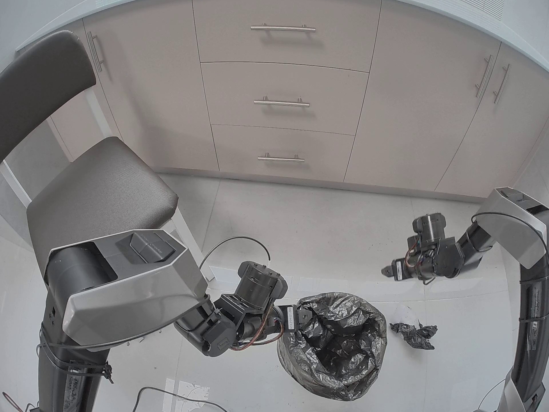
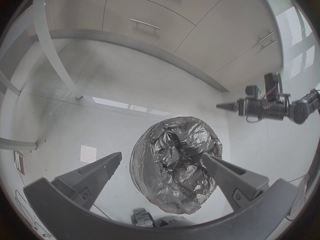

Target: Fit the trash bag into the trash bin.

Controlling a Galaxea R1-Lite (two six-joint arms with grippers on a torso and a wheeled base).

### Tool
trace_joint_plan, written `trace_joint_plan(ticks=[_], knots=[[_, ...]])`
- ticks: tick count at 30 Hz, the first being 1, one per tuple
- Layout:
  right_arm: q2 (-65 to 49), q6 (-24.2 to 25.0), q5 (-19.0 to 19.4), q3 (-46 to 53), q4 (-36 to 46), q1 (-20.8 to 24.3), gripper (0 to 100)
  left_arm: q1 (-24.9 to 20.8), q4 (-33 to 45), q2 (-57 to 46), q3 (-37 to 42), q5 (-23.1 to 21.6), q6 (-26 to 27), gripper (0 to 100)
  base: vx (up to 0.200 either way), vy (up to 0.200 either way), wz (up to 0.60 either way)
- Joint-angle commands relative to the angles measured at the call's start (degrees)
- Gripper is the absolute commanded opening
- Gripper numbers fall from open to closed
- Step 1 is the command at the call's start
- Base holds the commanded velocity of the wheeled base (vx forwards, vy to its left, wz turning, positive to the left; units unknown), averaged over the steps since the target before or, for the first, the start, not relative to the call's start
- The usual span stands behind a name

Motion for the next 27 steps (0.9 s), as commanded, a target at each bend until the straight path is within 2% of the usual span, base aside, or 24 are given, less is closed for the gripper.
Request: trace_joint_plan(ticks=[1,6,10,13,17,18,21,24,25,26,27], knots=[[5.22,2.6,0.1,-17.1,6.27,-3.19,100,0.1,-0.03,-0.15,0.24,-0.04,-0.02,100,0.0,0.0,0.0],[12.78,1.64,1.15,-28.18,7.06,-5.39,100,0.1,-0.2,-0.15,0.42,-0.21,0.06,100,0.0,0.0,0.0],[21.21,-2.85,1.68,-41.01,8.47,-6.97,100,0.01,-0.2,-0.15,0.42,-0.21,0.06,100,0.0,0.0,0.0],[26.05,-4.6,1.33,-50.4,13.04,-7.32,100,0.1,-0.2,-0.15,0.42,-0.21,0.15,100,0.0,0.0,0.0],[31.32,-4.6,1.07,-50.4,19.81,-8.11,100,0.1,-0.2,-0.15,0.42,-0.21,0.15,100,0.0,0.0,0.0],[34.66,-4.52,0.63,-50.4,24.64,-8.38,100,0.01,-0.2,-0.15,0.42,-0.21,0.15,100,0.0,0.0,0.0],[39.85,-4.69,-0.43,-50.4,32.02,-8.73,100,0.01,-0.2,-0.15,0.42,-0.21,0.15,100,0.0,0.0,0.0],[40.72,-5.04,0.1,-50.4,40.73,-9.17,100,0.01,-0.2,-0.06,0.42,-0.21,0.24,100,0.0,0.0,0.0],[40.72,-5.04,0.1,-50.4,40.73,-9.17,100,0.01,-0.2,-0.06,0.42,-0.21,0.24,100,0.0,0.0,0.0],[40.72,-6.36,0.98,-50.4,46.09,-9.34,100,0.01,-0.2,-0.06,0.42,-0.21,0.24,100,0.0,0.0,0.0],[40.72,-7.59,1.33,-50.4,46.18,-9.43,100,0.01,-0.2,-0.06,0.42,-0.21,0.24,100,0.0,0.0,0.0]])
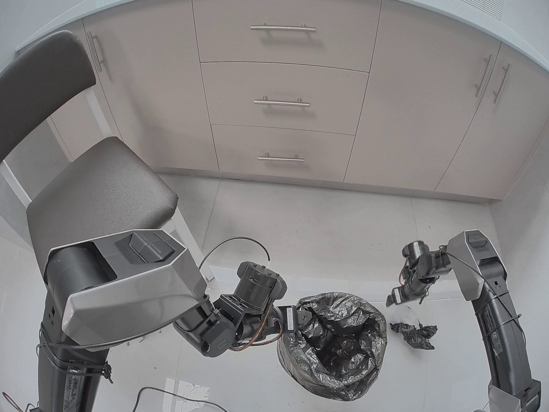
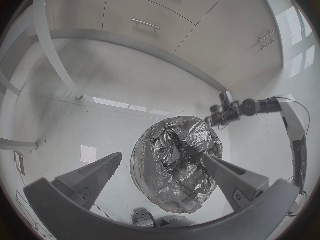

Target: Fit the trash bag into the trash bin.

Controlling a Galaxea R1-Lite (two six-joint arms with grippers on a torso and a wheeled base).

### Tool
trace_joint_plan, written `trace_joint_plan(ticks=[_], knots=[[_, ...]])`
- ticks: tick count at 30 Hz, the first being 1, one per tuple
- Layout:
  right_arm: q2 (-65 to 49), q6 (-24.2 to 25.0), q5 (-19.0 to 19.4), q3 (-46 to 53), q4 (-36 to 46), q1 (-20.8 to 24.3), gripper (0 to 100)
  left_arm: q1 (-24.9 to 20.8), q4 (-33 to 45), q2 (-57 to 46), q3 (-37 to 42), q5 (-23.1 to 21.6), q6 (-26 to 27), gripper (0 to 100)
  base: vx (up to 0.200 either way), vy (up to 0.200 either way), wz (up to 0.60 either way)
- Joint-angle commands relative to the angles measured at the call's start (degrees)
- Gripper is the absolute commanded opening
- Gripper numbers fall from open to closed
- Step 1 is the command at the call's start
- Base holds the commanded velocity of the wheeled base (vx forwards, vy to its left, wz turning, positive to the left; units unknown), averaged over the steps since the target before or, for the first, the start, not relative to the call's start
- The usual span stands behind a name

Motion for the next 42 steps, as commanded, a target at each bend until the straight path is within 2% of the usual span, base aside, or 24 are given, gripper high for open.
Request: trace_joint_plan(ticks=[1,3,14,22,23,25,30,31,42], knots=[[5.99,-3.1,0.9,-0.23,6.69,-1.2,100,-0.05,-0.01,0.05,0.0,0.01,0.12,100,0.0,0.0,0.0],[5.99,-5.38,0.73,-0.23,5.63,-1.73,100,-0.05,-0.01,0.05,0.0,0.01,0.12,100,0.0,0.0,0.0],[5.99,-5.91,0.46,-0.23,5.28,-3.66,100,-0.05,-0.01,0.13,0.0,0.09,0.12,100,0.0,0.0,0.0],[5.99,-8.28,0.38,-0.23,-3.24,-3.66,100,-0.05,-0.01,0.22,0.0,0.18,0.12,100,0.0,0.0,0.0],[5.99,-10.13,0.38,-0.23,-5.27,-3.58,100,-0.05,-0.01,0.13,0.0,0.18,0.12,100,0.0,0.0,0.0],[5.99,-11.71,0.11,-0.23,-6.32,-3.22,100,-0.05,-0.01,0.13,0.0,0.18,0.12,100,0.0,0.0,0.0],[5.99,-11.97,-0.42,-0.23,-6.58,-2.26,100,-0.05,-0.01,0.13,0.0,0.18,0.12,100,0.0,0.0,0.0],[5.99,-11.97,-0.5,-0.23,-6.58,-2.17,0,-0.05,-0.01,0.13,0.0,0.18,0.12,100,0.0,0.0,0.0],[5.99,-12.06,-1.21,-0.23,-6.5,-1.91,0,-0.05,-0.01,0.22,0.0,0.18,0.12,100,0.0,0.0,0.0]])
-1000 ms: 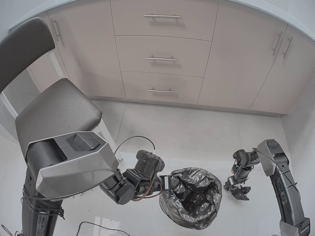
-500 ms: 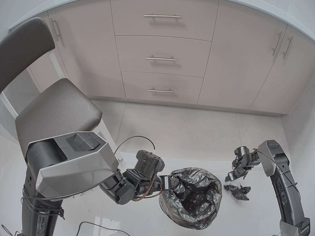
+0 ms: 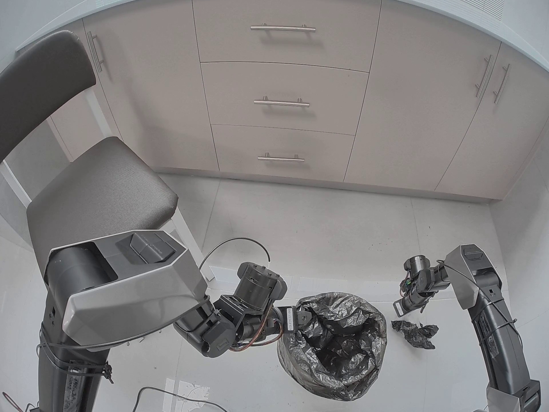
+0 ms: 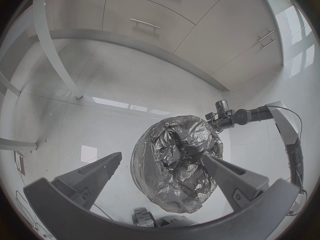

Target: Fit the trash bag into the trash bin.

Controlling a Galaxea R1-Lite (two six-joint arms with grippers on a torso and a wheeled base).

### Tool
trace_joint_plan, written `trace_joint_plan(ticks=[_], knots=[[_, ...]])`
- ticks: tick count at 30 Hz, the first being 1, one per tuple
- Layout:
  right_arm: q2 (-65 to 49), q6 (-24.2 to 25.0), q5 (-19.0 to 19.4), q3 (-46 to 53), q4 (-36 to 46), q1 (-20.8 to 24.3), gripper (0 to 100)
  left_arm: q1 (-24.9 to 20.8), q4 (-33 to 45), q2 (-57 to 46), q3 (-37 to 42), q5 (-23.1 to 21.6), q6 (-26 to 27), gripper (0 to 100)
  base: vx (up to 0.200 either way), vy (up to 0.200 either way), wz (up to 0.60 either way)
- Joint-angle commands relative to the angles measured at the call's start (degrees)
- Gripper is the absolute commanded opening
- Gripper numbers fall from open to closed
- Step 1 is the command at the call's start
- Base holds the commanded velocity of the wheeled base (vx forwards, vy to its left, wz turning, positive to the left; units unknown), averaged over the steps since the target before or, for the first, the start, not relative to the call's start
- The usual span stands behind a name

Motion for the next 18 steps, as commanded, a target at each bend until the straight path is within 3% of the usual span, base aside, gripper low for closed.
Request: trace_joint_plan(ticks=[1,10,16,18], knots=[[0.09,0.06,-0.58,-0.01,0.06,0.0,0,-0.02,-0.03,0.11,-0.08,0.0,-0.01,100,0.0,0.0,0.0],[0.09,0.32,-4.01,-0.01,1.64,0.79,0,-0.02,-0.12,0.11,-0.08,0.09,-0.01,100,0.0,0.0,0.0],[0.01,1.29,-4.71,-0.01,15.79,2.19,0,-0.02,-1.44,0.29,0.18,0.09,-0.01,100,0.0,0.0,0.0],[-0.34,1.55,-4.71,-0.01,26.34,3.34,0,-0.02,-2.14,0.2,0.62,0.0,0.07,100,0.0,0.0,0.0]])
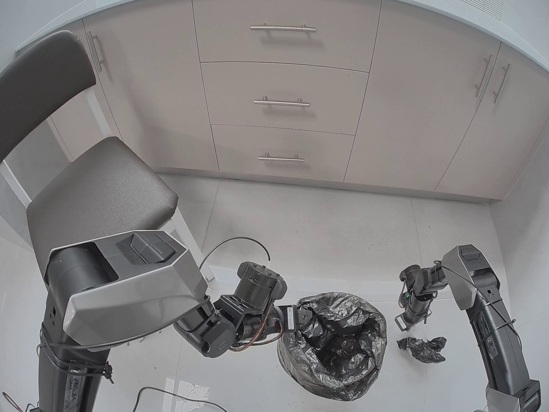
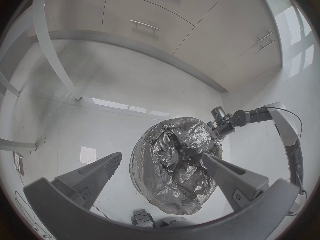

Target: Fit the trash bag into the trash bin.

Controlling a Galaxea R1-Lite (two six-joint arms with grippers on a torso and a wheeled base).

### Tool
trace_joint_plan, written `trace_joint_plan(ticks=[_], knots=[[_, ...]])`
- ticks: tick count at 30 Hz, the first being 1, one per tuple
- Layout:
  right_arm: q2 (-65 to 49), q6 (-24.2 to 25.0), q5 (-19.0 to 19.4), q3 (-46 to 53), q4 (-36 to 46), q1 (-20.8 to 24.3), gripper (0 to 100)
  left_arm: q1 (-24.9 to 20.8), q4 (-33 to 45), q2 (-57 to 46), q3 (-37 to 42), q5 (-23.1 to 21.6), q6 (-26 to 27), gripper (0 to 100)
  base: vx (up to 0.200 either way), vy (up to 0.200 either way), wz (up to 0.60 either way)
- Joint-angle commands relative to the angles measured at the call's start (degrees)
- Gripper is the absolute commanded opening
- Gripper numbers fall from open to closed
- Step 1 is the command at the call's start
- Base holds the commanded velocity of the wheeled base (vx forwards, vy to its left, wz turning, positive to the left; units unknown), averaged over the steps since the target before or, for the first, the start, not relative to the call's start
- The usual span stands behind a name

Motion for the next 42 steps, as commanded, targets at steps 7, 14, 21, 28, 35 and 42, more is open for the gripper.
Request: trace_joint_plan(ticks=[7,14,21,28,35,42], knots=[[-10.45,4.12,0.31,0.01,25.92,4.72,0,-0.02,-1.68,0.1,1.21,-0.17,0.95,100,0.0,0.0,0.0],[-21.7,6.66,0.23,0.01,36.46,6.92,0,-0.02,-1.86,0.01,1.83,-0.09,0.95,100,0.0,0.0,0.0],[-37.17,9.92,0.4,0.01,50.97,10.96,0,-0.28,-12.75,-1.66,9.21,-0.17,0.87,100,0.0,0.0,0.0],[-47.37,13.61,1.54,0.01,54.04,17.11,0,-0.28,-15.66,-14.31,17.82,-0.35,1.66,100,0.0,0.0,0.0],[-50.62,18.88,4.45,0.01,55.45,24.5,0,4.2,-15.66,-32.24,28.63,0.09,6.75,100,0.0,0.0,0.0],[-50.09,24.16,5.5,0.01,50.97,30.65,0,10.53,-14.69,-52.1,36.28,0.18,10.62,100,0.0,0.0,0.0]])
